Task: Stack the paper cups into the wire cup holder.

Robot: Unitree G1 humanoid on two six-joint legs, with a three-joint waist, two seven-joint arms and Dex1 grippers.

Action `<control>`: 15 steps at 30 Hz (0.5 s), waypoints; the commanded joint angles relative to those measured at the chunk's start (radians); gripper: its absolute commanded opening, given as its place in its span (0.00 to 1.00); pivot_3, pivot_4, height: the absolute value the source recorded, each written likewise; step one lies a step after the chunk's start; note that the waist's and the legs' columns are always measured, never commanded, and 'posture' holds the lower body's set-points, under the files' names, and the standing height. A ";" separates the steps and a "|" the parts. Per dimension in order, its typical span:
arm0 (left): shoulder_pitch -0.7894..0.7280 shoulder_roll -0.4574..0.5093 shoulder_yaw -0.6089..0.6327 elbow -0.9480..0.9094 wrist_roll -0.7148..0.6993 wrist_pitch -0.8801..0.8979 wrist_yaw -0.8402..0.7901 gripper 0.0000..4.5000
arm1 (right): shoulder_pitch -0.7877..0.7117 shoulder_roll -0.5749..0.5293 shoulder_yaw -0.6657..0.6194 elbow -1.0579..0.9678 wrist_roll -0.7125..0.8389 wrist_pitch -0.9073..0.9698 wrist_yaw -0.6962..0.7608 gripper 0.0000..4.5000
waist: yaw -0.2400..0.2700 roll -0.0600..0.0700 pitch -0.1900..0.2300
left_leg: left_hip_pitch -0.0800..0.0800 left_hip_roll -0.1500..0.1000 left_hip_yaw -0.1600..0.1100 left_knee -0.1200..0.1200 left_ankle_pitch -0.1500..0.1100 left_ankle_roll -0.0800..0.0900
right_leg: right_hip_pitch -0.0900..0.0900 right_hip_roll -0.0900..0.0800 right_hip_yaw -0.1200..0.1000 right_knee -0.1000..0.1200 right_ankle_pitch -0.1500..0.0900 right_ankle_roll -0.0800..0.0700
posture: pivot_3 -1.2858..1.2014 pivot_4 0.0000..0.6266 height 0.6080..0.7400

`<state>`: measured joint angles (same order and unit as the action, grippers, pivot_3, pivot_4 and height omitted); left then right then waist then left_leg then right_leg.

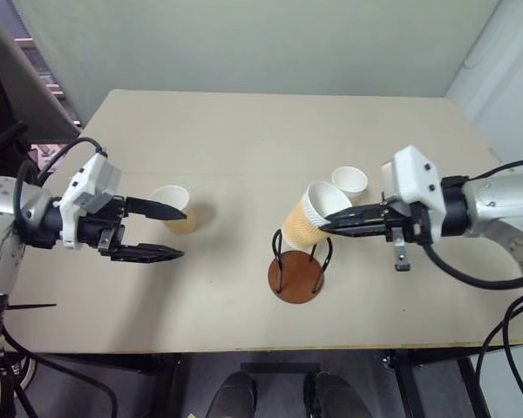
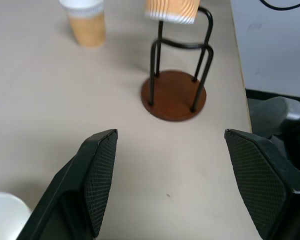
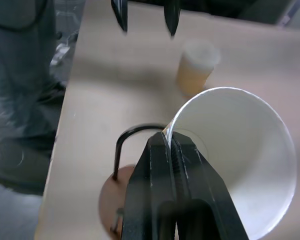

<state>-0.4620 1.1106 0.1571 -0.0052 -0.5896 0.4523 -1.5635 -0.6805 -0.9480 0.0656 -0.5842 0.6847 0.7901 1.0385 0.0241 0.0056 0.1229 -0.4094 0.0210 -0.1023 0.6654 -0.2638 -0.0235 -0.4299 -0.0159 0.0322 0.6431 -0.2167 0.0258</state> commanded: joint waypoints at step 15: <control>-0.026 -0.005 0.038 -0.100 -0.053 0.005 0.050 0.81 | -0.023 0.010 0.065 0.000 -0.079 -0.066 0.047 0.29 | -0.012 0.000 0.000 | 0.002 0.002 0.001 -0.001 0.000 -0.001 | -0.001 0.000 -0.002 0.003 0.003 -0.006 | 0.52 0.24 1.00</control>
<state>-0.4722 1.1029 0.1587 -0.0876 -0.6299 0.4652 -1.5193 -0.6764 -0.9371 0.1414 -0.5805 0.6216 0.7475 1.0815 0.0123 0.0055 0.1229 -0.4078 0.0230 -0.1011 0.6643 -0.2634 -0.0241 -0.4312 -0.0159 0.0300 0.6461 -0.2132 0.0199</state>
